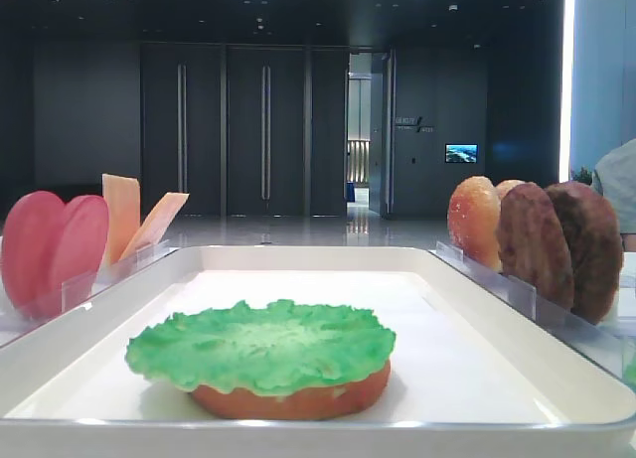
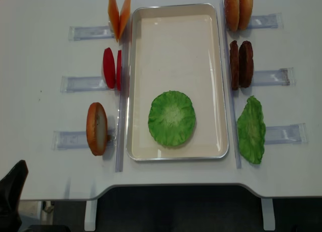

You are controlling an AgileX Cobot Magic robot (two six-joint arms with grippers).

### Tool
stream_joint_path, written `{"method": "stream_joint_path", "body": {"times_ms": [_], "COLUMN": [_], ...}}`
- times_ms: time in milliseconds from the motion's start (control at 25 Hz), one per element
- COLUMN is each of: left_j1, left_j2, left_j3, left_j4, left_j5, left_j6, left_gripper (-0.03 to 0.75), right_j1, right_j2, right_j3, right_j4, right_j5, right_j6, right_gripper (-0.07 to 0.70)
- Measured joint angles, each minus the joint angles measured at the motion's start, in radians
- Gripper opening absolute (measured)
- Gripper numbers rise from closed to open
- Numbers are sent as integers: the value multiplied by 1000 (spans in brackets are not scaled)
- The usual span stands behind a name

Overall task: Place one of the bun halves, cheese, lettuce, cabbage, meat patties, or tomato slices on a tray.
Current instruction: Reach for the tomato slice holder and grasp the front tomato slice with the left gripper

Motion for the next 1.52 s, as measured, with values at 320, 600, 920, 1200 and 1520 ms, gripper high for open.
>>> {"method": "stream_joint_path", "body": {"times_ms": [320, 600, 920, 1200, 1520], "left_j1": [0, 0, 0, 0, 0], "left_j2": [0, 0, 18, 142, 357], "left_j3": [0, 0, -2, -55, -152], "left_j4": [-1, -1, -1, -1, -1], "left_j5": [0, 0, 2, 12, 35], "left_j6": [0, 0, -7, -25, -37], "left_gripper": [535, 535, 535, 533, 501], "right_j1": [0, 0, 0, 0, 0], "right_j2": [0, 0, 0, 0, 0], "right_j3": [0, 0, 0, 0, 0], "right_j4": [0, 0, 0, 0, 0], "right_j5": [0, 0, 0, 0, 0], "right_j6": [0, 0, 0, 0, 0], "right_gripper": [537, 537, 537, 537, 537]}}
